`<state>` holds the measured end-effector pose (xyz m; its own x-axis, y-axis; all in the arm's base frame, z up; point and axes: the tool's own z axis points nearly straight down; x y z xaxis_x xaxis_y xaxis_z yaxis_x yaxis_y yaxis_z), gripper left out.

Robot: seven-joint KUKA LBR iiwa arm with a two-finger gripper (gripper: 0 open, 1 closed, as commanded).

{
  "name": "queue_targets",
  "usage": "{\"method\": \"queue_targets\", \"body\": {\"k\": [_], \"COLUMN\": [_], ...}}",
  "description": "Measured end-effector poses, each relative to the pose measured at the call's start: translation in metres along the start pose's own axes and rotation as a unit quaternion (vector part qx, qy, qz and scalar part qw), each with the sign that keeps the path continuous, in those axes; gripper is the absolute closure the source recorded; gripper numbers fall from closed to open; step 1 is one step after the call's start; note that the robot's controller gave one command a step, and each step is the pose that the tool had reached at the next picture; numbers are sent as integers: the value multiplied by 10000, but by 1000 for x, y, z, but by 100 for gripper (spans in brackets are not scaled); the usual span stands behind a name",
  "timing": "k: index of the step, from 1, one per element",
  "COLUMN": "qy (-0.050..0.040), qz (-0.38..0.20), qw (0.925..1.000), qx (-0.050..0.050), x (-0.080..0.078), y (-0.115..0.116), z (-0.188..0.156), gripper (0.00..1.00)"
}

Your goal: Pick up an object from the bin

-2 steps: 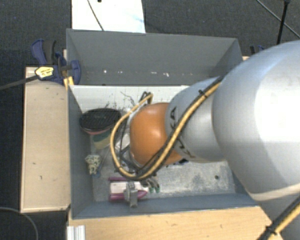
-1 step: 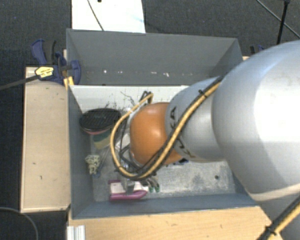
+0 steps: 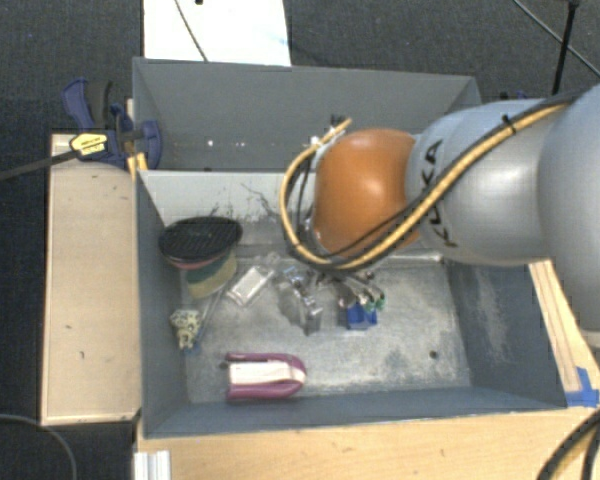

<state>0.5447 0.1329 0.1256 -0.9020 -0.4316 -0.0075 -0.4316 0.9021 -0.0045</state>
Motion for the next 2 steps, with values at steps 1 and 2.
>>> {"method": "queue_targets", "body": {"k": [1, 2], "qy": [25, 14], "qz": [-10, 2031], "qw": [10000, 9792], "qx": [-25, -18], "x": [1, -58], "y": [4, 20], "z": [2, 42], "gripper": [0, 0]}}
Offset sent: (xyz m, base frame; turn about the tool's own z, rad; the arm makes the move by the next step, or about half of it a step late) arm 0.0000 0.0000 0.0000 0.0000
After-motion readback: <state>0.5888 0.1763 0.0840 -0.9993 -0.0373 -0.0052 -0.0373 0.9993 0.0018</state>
